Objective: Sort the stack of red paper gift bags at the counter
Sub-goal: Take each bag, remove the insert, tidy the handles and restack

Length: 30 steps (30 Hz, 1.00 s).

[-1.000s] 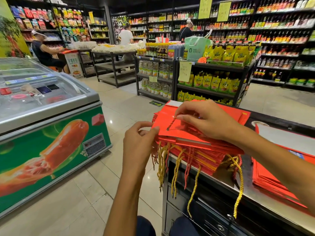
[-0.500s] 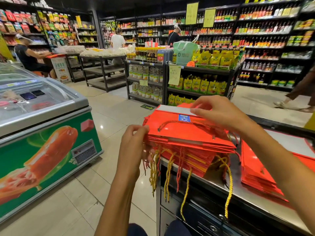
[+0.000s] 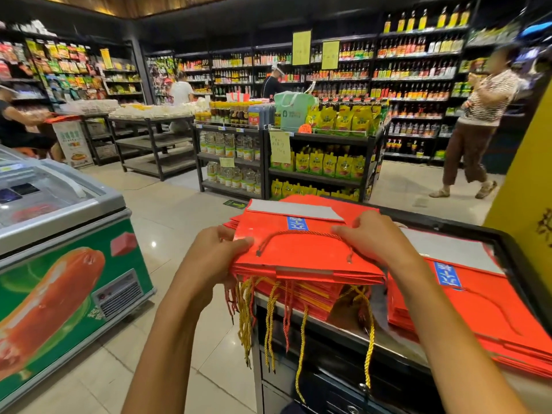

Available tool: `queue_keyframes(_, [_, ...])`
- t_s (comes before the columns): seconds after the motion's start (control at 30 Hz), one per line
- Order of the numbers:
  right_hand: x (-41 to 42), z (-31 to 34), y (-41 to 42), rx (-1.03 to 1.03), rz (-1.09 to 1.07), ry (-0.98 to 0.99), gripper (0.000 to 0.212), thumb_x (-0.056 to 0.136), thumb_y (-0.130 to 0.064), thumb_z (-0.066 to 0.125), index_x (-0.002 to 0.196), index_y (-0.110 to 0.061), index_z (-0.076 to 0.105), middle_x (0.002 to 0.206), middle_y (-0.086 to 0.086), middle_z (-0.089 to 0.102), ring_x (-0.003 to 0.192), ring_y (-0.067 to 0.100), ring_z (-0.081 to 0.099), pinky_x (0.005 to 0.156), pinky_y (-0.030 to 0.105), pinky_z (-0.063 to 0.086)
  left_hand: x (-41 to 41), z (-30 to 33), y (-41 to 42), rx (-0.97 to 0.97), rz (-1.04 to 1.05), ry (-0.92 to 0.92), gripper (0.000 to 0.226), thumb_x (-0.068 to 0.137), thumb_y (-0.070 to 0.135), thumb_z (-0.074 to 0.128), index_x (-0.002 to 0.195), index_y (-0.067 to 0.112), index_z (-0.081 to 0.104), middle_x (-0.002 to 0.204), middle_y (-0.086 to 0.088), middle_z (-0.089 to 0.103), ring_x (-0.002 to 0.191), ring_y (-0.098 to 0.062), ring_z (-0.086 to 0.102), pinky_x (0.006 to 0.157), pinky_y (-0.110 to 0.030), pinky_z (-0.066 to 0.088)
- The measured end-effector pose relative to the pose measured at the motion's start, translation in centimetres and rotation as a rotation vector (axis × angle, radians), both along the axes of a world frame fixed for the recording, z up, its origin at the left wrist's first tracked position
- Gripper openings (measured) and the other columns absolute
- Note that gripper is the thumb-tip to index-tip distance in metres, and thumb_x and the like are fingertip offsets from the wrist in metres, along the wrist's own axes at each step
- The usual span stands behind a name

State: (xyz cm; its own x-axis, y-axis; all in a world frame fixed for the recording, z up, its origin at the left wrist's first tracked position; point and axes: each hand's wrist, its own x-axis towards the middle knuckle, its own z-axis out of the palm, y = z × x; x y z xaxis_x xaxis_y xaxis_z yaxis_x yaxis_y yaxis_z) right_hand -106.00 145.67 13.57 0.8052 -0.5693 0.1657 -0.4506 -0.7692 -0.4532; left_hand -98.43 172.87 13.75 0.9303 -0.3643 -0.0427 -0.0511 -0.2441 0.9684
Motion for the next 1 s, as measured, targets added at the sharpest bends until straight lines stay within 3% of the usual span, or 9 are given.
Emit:
queue_keyframes(0.1, [-1.6,0.5,-1.0,0.022,-0.024,-0.044,0.05,0.09,-0.06,0.064,0.072,-0.013,0.07,0.078,0.01,0.068,0.083,0.031,0.063,0.069,0.038,0.048,-2.2,0.5,-1.2,-0.054,-0.061,-0.084,0.004,0.1,0.017,0.063,0.104,0.018,0.062,0.066,-0.004,0.065,0.046,-0.013,0.058,0.04,-0.024,0.04])
queue_keyframes(0.27, [-6.4,2.7,-4.9,0.099,-0.1,-0.158,0.054,0.095,-0.061,0.055,0.081,-0.012,0.073,0.081,0.01,0.07,0.084,0.03,0.065,0.069,0.037,0.047,-4.6,2.5,-6.2,-0.033,-0.17,-0.337,0.016,0.102,0.022,0.061,0.091,0.033,0.058,0.09,0.006,0.073,0.065,-0.015,0.068,0.053,-0.028,0.045])
queue_keyframes(0.33, [-8.7,3.4,-7.0,0.155,-0.177,-0.226,0.055,0.097,-0.063,0.051,0.088,-0.013,0.073,0.09,0.01,0.07,0.089,0.03,0.064,0.077,0.038,0.049,-5.0,2.8,-9.3,0.022,-0.244,-0.444,0.004,0.102,0.025,0.06,0.101,0.029,0.061,0.1,-0.003,0.074,0.076,-0.027,0.068,0.055,-0.03,0.039])
queue_keyframes(0.47, [-12.8,3.1,-11.1,0.228,-0.333,-0.246,0.069,0.089,-0.075,0.052,0.116,-0.014,0.07,0.113,0.016,0.072,0.095,0.03,0.066,0.079,0.035,0.046,-5.5,1.7,-16.8,0.165,-0.329,-0.583,0.029,0.101,0.03,0.061,0.122,0.009,0.062,0.115,-0.015,0.072,0.106,-0.035,0.066,0.072,-0.033,0.042])
queue_keyframes(0.53, [-14.4,2.1,-12.2,0.213,-0.4,-0.198,0.065,0.094,-0.064,0.057,0.126,-0.008,0.065,0.127,0.021,0.067,0.108,0.034,0.065,0.082,0.034,0.042,-6.2,0.3,-20.0,0.263,-0.381,-0.603,0.035,0.101,0.033,0.06,0.123,0.005,0.059,0.122,-0.021,0.068,0.115,-0.04,0.061,0.085,-0.04,0.047])
queue_keyframes(0.63, [-15.8,-1.1,-13.5,0.235,-0.466,-0.101,0.052,0.097,-0.052,0.062,0.124,-0.007,0.067,0.126,0.022,0.067,0.112,0.037,0.064,0.08,0.032,0.042,-7.9,-2.0,-22.8,0.42,-0.419,-0.588,0.038,0.103,0.031,0.057,0.128,0.004,0.053,0.127,-0.027,0.062,0.12,-0.048,0.057,0.093,-0.046,0.046])
queue_keyframes(0.8, [-15.8,-7.2,-14.6,0.233,-0.51,0.094,0.052,0.093,-0.054,0.066,0.126,-0.014,0.071,0.131,0.019,0.067,0.121,0.037,0.062,0.101,0.04,0.05,-9.4,-6.2,-23.3,0.65,-0.453,-0.549,0.044,0.102,0.037,0.055,0.13,0.004,0.058,0.132,-0.026,0.058,0.123,-0.046,0.057,0.098,-0.048,0.047])
queue_keyframes(0.9, [-15.3,-7.1,-14.7,0.029,-0.607,0.246,0.069,0.092,-0.067,0.055,0.139,-0.017,0.059,0.146,0.02,0.051,0.137,0.039,0.044,0.112,0.046,0.038,-9.5,-7.0,-23.4,0.695,-0.376,-0.656,0.042,0.102,0.039,0.05,0.127,0.006,0.06,0.131,-0.02,0.056,0.125,-0.041,0.052,0.096,-0.047,0.047])
queue_keyframes(1.0, [-14.1,-5.7,-14.8,-0.044,-0.52,0.223,0.072,0.098,-0.065,0.044,0.156,-0.022,0.037,0.163,0.016,0.027,0.152,0.037,0.019,0.122,0.056,0.021,-8.9,-7.3,-24.9,0.509,-0.301,-0.817,0.044,0.104,0.038,0.044,0.133,0.007,0.056,0.135,-0.018,0.053,0.131,-0.037,0.044,0.1,-0.047,0.045])
